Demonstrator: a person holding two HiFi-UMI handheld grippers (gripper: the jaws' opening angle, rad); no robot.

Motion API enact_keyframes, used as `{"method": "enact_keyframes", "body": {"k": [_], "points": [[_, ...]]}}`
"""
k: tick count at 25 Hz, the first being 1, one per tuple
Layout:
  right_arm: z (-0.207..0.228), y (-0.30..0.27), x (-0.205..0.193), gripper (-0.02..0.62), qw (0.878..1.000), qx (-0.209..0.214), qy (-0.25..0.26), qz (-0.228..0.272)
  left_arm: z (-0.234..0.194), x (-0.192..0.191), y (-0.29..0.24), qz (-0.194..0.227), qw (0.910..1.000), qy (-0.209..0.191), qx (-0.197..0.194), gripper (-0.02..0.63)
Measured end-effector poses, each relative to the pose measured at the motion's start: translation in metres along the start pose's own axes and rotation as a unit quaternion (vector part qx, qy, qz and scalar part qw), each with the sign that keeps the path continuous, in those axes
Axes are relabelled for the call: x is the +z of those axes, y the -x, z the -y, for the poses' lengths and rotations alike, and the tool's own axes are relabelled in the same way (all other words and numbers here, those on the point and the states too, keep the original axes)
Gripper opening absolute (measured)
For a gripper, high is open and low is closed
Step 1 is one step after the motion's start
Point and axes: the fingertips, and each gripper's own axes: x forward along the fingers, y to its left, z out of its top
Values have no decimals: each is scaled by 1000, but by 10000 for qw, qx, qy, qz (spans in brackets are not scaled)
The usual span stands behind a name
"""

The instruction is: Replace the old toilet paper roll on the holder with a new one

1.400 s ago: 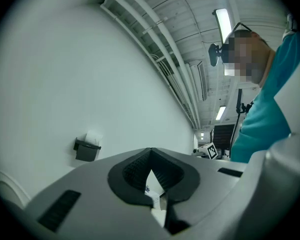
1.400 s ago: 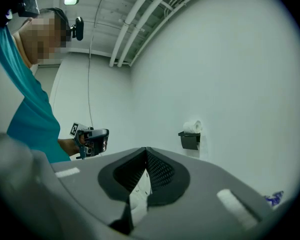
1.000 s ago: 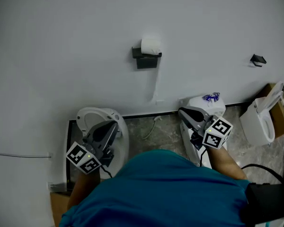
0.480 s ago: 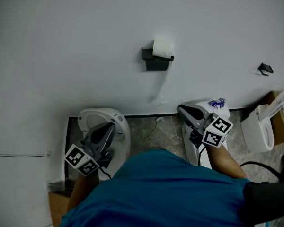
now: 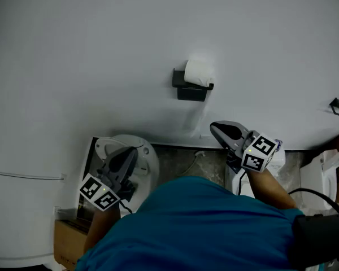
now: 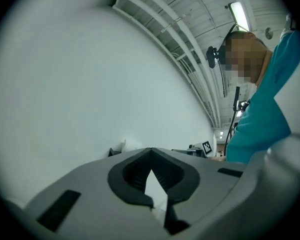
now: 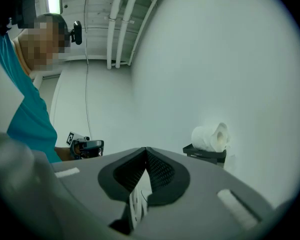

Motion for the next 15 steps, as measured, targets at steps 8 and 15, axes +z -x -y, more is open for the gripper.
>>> {"method": "enact_keyframes", "body": {"k": [8,15], "points": [[91,26,10,3,9992,381,35,-93,19,-16,-106,-135,9998,20,162,9],[133,34,12,3,9985,436,-284,145,13,-27,-160,-357,9993,33,84,9]]}}
